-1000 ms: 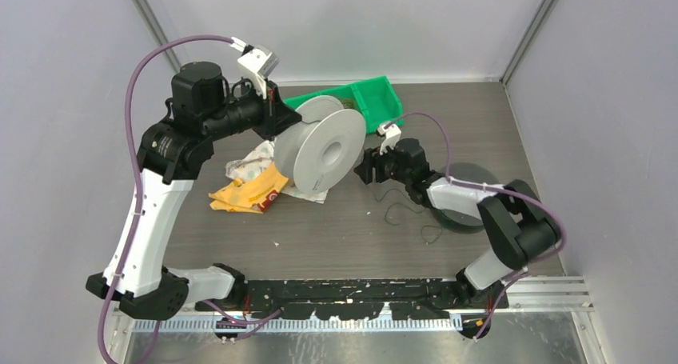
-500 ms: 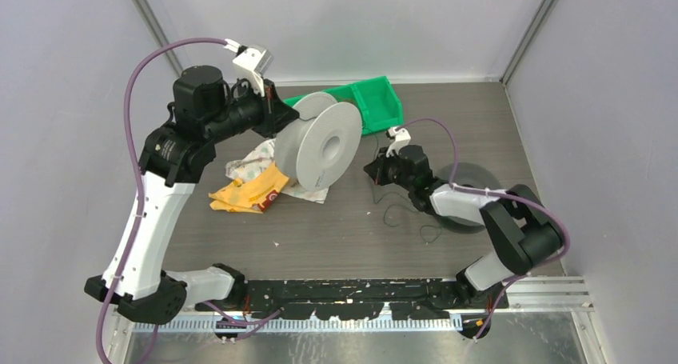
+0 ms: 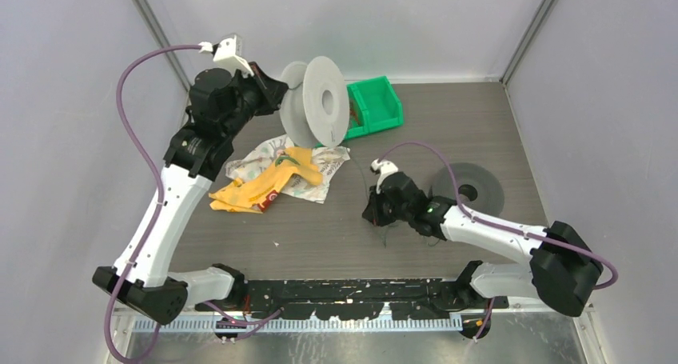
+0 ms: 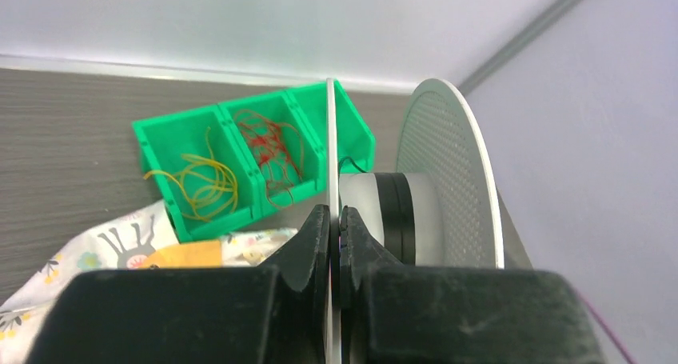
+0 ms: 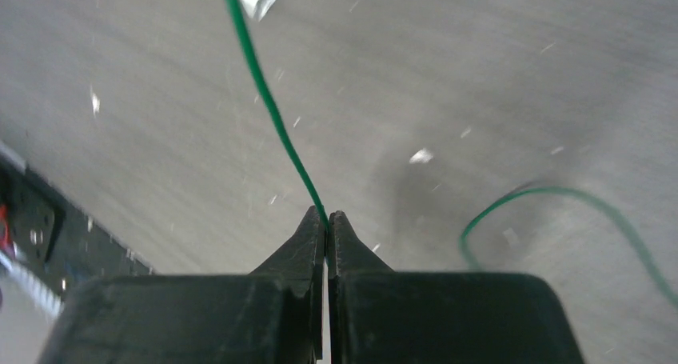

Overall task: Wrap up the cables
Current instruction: Wrap the cable around the cable reel.

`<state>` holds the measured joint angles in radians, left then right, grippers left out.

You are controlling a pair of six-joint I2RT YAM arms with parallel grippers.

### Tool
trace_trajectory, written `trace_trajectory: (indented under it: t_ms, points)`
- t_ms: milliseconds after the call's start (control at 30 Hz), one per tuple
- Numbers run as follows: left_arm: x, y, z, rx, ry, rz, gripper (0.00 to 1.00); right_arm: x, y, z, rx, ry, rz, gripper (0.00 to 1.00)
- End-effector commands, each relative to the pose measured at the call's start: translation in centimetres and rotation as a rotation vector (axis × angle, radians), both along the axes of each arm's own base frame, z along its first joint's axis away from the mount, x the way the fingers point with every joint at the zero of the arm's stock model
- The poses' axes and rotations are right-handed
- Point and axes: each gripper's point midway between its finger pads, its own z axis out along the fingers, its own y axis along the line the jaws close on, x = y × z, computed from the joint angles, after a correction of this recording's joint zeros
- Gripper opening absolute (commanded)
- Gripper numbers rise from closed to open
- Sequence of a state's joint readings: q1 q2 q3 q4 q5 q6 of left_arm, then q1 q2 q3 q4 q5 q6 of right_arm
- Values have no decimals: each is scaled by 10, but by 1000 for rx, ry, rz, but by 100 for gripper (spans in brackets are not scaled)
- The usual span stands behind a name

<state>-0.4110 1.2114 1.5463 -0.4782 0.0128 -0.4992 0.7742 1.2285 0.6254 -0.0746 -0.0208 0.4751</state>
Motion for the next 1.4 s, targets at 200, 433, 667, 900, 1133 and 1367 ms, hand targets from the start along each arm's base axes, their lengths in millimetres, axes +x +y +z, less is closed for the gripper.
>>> trace_trajectory:
  t_ms: [200, 433, 667, 900, 1133, 1367]
  points:
    - [56, 29, 8, -106, -113, 290, 0, -87, 47, 50, -86, -27, 259, 1]
    - [60, 23, -31, 54, -64, 274, 0, -109, 51, 115, -53, -146, 357, 1]
    - [47, -25, -76, 304, -18, 127, 0, -96, 49, 199, -42, -346, 417, 1]
    - [21, -71, -100, 324, 3, -66, 0, -73, 53, 238, -66, -492, 412, 1]
    - [-11, -96, -120, 352, 12, -293, 0, -24, 33, 253, -39, -543, 267, 1]
    - [-55, -107, -121, 385, 13, -541, 0, 21, 4, 246, -113, -556, 124, 1]
